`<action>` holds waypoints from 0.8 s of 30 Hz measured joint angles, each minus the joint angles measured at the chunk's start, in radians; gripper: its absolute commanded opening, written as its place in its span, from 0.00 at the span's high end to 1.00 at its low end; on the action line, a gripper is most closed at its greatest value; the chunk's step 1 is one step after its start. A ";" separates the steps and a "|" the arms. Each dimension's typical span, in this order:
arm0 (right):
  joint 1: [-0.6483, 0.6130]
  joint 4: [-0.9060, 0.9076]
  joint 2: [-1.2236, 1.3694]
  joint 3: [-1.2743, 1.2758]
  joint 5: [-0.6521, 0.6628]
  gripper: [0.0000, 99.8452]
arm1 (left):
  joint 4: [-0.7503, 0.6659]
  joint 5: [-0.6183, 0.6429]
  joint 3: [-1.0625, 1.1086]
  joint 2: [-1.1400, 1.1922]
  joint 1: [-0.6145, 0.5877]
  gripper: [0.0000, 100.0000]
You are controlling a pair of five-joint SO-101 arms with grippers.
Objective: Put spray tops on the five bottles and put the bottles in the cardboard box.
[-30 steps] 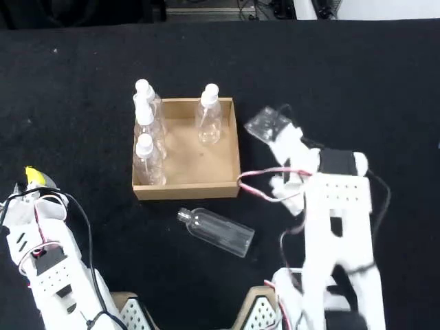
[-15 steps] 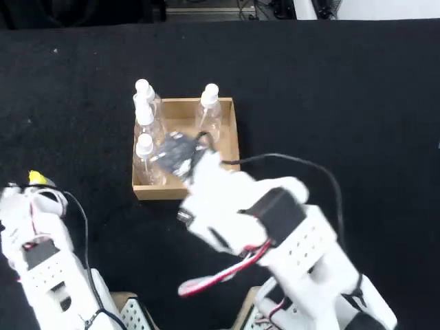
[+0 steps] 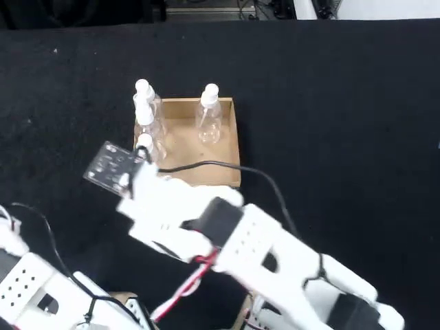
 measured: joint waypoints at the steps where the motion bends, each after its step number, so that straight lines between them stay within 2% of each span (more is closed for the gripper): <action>1: -0.009 -0.040 0.032 0.000 -0.012 0.99 | 0.009 -0.009 0.000 0.000 -0.014 0.88; 3: -0.031 -0.112 0.107 0.000 -0.025 0.96 | 0.029 -0.031 0.000 0.000 -0.032 0.88; 8: -0.080 -0.201 0.298 -0.029 -0.028 0.75 | 0.041 -0.064 0.000 0.000 -0.041 0.88; 10: -0.084 -0.195 0.334 -0.080 -0.029 0.70 | 0.041 -0.068 0.000 0.000 -0.041 0.88; 13: -0.086 -0.132 0.341 -0.172 -0.028 0.70 | 0.041 -0.074 0.003 0.000 -0.041 0.88; 18: -0.086 0.052 0.315 -0.318 -0.028 0.71 | 0.041 -0.152 0.055 0.000 -0.041 0.88; 21: -0.086 0.166 0.242 -0.353 -0.021 0.71 | 0.041 -0.203 0.063 0.000 -0.041 0.82; 24: -0.086 0.285 0.167 -0.358 0.043 0.71 | 0.069 -0.259 0.063 0.000 -0.009 0.79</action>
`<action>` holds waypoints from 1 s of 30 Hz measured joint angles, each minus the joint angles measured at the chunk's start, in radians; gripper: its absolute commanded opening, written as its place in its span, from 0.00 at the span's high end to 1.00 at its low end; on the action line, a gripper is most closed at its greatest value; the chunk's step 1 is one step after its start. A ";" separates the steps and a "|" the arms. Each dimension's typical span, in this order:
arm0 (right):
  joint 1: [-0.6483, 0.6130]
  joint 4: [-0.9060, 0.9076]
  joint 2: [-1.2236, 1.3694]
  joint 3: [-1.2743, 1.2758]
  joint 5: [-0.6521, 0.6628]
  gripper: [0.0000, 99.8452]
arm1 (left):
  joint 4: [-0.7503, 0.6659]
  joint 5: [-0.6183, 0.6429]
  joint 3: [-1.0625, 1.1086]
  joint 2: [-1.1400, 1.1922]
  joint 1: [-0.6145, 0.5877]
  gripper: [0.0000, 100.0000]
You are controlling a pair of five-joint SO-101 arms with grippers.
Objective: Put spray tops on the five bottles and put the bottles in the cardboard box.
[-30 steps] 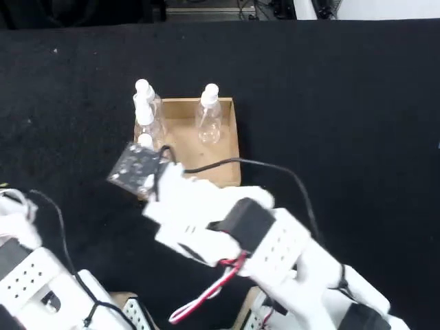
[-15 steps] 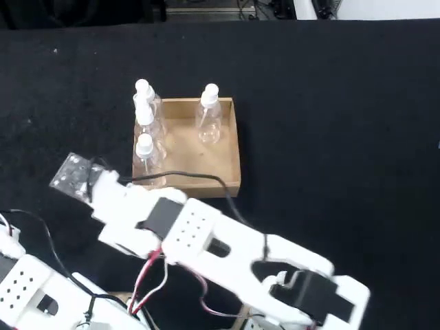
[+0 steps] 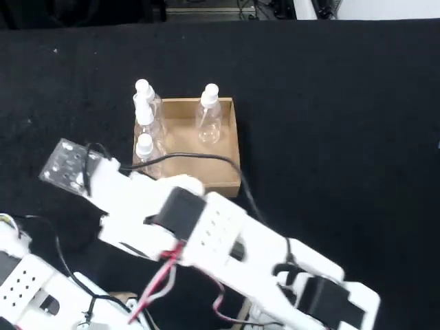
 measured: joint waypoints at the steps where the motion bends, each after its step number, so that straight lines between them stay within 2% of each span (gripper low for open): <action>1: 0.000 0.043 -0.025 0.000 0.025 0.71 | 0.025 -0.018 0.000 0.000 0.023 0.79; 8: 0.015 0.264 -0.204 0.141 0.195 0.70 | 0.232 -0.146 0.000 0.000 0.304 0.79; 15: 0.318 0.269 -0.321 0.423 0.381 0.70 | 0.290 -0.157 0.000 0.000 0.509 0.79; 22: 0.649 0.183 -0.457 0.657 0.575 0.70 | 0.290 -0.157 0.000 0.000 0.611 0.79; 27: 0.763 0.115 -0.611 0.824 0.626 0.70 | 0.290 -0.153 0.000 0.034 0.718 0.79; 30: 0.767 0.087 -0.715 0.899 0.626 0.70 | 0.290 -0.104 0.000 0.101 0.789 0.79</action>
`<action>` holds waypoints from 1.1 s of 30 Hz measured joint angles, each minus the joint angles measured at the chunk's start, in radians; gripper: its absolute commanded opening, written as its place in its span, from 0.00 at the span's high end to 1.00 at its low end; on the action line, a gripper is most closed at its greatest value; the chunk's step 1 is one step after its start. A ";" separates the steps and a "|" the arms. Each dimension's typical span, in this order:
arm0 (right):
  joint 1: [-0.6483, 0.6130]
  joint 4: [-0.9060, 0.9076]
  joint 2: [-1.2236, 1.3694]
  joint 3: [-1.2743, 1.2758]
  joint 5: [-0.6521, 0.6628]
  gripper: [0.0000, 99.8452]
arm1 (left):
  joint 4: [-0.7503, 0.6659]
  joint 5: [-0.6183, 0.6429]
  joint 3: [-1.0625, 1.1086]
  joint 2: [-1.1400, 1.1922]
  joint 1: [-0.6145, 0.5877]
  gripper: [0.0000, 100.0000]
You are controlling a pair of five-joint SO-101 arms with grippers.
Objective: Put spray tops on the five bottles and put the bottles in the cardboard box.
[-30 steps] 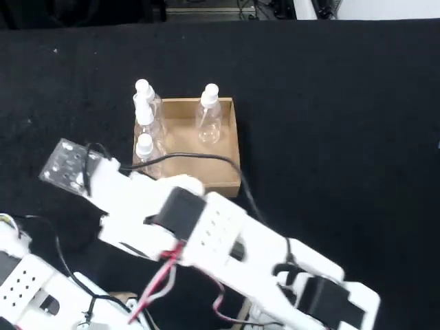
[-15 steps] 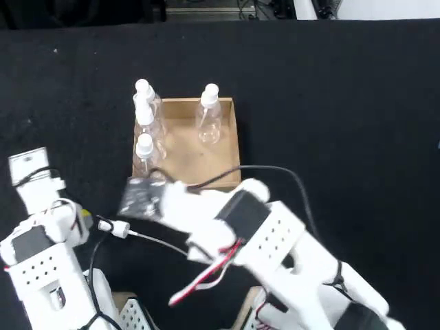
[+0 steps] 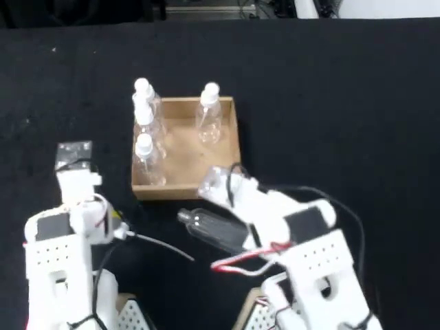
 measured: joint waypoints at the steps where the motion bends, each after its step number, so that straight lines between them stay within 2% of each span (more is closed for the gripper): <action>1: 0.000 -0.011 -0.031 0.020 0.000 0.70 | 0.000 0.021 0.000 0.025 0.025 0.79; 4: 0.000 -0.035 -0.103 0.066 -0.028 0.70 | 0.000 0.072 0.000 0.089 0.077 0.79; 7: 0.000 -0.041 -0.141 0.077 -0.035 0.70 | 0.000 0.072 0.000 0.132 0.110 0.79; 13: -0.002 -0.072 -0.141 0.117 -0.052 0.70 | 0.000 -0.060 -0.002 0.146 0.107 0.79; 17: -0.054 -0.121 -0.127 0.170 -0.106 0.70 | -0.003 -0.158 -0.002 0.146 0.008 0.79; 21: -0.066 -0.130 -0.126 0.175 -0.120 0.70 | -0.083 -0.235 -0.002 0.158 -0.141 0.79; 26: -0.068 -0.135 -0.126 0.175 -0.121 0.70 | -0.161 -0.256 -0.002 0.158 -0.287 0.79; 33: -0.068 -0.135 -0.126 0.181 -0.121 0.70 | -0.123 -0.288 -0.160 0.158 -0.414 0.79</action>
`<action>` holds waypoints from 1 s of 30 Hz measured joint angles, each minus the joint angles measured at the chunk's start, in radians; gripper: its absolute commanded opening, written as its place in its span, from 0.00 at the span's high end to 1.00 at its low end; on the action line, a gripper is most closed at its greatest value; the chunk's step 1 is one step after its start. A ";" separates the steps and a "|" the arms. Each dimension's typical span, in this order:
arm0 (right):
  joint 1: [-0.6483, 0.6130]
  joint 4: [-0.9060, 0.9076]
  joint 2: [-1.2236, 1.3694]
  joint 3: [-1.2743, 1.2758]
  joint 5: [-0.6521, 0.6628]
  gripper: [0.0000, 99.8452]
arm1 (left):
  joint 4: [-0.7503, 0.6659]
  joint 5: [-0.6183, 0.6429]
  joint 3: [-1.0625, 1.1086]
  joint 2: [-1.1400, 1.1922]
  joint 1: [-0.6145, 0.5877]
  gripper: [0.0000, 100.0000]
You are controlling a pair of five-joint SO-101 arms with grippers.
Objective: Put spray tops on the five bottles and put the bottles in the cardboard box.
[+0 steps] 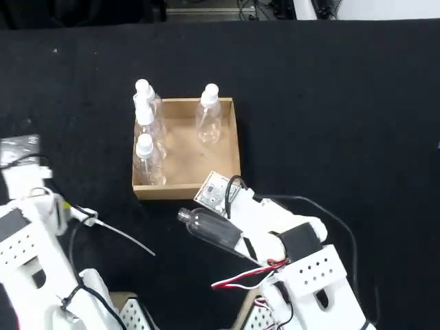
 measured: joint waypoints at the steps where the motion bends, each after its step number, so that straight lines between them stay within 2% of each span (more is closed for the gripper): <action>1: 0.000 0.000 0.000 0.000 0.000 0.70 | 0.028 0.028 -0.031 0.000 -0.015 0.79; 5: 0.000 0.000 0.000 0.000 0.000 0.71 | 0.140 0.180 -0.126 0.026 -0.026 0.79; 8: 0.000 0.000 0.000 0.000 0.000 0.70 | 0.173 0.269 -0.167 0.117 -0.025 0.79; 13: 0.000 0.000 0.000 0.000 0.000 0.70 | 0.176 0.347 -0.203 0.344 -0.014 0.79; 18: 0.000 0.000 0.000 0.000 0.000 0.70 | 0.176 0.411 -0.203 0.434 0.086 0.79; 27: -0.002 0.000 0.000 0.000 0.000 0.70 | -0.038 0.641 -0.098 0.446 0.120 0.79; 30: -0.002 0.000 0.000 0.000 0.000 0.70 | -0.110 0.664 -0.054 0.446 0.121 0.79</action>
